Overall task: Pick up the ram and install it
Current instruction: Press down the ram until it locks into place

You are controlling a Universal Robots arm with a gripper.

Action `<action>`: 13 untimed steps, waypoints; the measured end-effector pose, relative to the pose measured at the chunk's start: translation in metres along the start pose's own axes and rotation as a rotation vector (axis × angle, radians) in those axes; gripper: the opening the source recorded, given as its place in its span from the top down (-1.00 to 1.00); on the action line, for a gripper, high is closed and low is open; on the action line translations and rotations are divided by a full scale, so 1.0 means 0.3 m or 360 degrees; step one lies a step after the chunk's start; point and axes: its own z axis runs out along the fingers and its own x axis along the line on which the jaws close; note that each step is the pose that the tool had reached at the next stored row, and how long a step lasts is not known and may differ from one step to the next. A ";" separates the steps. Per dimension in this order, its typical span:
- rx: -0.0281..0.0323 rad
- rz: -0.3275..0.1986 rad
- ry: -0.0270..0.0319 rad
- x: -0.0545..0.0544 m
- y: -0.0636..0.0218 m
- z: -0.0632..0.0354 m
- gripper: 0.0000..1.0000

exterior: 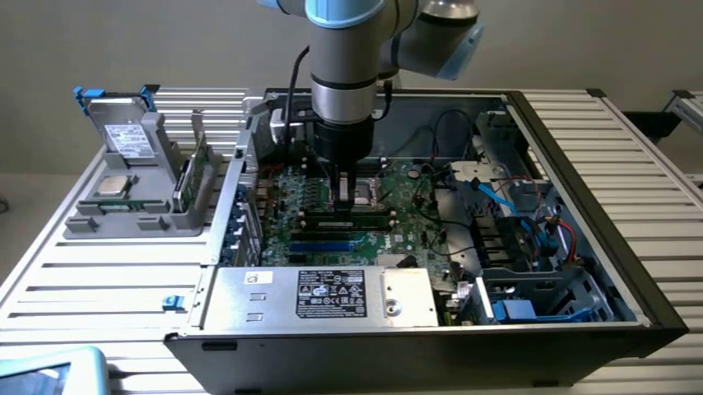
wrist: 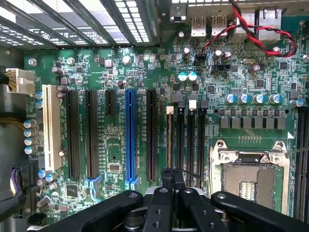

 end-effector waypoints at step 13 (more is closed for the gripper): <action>-0.00012 0.0000 0.00026 0.002 -0.035 -0.088 0.78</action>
